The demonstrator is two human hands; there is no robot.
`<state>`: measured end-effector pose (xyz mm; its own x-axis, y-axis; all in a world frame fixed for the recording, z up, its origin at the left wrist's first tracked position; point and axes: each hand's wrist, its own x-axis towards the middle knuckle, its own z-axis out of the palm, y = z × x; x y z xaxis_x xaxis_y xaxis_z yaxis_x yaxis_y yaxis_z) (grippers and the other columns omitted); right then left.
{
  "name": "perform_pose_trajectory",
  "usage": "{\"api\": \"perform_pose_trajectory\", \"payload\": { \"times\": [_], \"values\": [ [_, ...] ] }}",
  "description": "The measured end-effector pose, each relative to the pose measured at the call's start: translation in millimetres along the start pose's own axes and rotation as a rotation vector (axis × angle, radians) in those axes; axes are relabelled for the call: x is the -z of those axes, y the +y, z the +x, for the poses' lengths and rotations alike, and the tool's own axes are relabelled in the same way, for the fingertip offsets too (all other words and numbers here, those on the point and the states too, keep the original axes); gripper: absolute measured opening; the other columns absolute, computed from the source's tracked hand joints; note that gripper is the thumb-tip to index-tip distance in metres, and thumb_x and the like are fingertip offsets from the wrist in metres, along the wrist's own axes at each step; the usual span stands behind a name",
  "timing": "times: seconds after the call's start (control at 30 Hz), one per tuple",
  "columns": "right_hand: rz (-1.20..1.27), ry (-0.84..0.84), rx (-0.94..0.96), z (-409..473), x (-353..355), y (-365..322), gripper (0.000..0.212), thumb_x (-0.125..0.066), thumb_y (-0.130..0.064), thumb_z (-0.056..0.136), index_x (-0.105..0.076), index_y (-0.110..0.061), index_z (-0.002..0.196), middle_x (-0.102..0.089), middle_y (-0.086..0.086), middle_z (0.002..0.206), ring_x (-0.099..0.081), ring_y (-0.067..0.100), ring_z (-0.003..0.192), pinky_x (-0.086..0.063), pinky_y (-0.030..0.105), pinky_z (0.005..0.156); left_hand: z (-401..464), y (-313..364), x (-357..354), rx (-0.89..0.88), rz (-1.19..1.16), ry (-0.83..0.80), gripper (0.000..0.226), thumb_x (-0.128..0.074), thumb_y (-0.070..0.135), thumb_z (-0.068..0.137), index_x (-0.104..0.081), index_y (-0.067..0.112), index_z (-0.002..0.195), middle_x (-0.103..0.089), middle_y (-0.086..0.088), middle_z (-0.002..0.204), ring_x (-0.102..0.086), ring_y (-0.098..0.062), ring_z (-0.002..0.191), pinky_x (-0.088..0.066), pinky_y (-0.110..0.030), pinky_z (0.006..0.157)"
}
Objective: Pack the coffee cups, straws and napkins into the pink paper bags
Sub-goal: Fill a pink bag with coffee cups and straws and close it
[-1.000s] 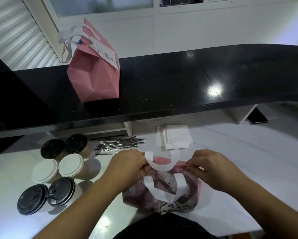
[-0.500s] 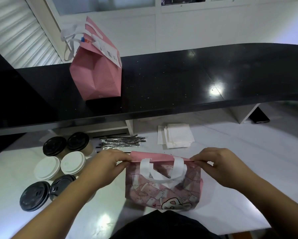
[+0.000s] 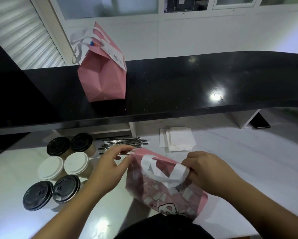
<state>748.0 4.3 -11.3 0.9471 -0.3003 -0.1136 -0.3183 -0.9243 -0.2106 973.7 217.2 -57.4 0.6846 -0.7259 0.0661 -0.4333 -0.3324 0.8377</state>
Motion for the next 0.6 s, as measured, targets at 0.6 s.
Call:
{"api": "perform_pose_trajectory", "payload": {
  "times": [0.6],
  "values": [
    [-0.044, 0.553, -0.324, 96, 259, -7, 0.038, -0.059, -0.036, 0.094, -0.067, -0.010, 0.067, -0.061, 0.005, 0.058, -0.054, 0.019, 0.052, -0.033, 0.024, 0.044, 77, 126, 17, -0.250, -0.163, 0.030, 0.035, -0.062, 0.052, 0.095, -0.060, 0.050, 0.130, -0.063, 0.025, 0.126, -0.062, 0.008, 0.114, -0.049, -0.006, 0.087]
  ]
}}
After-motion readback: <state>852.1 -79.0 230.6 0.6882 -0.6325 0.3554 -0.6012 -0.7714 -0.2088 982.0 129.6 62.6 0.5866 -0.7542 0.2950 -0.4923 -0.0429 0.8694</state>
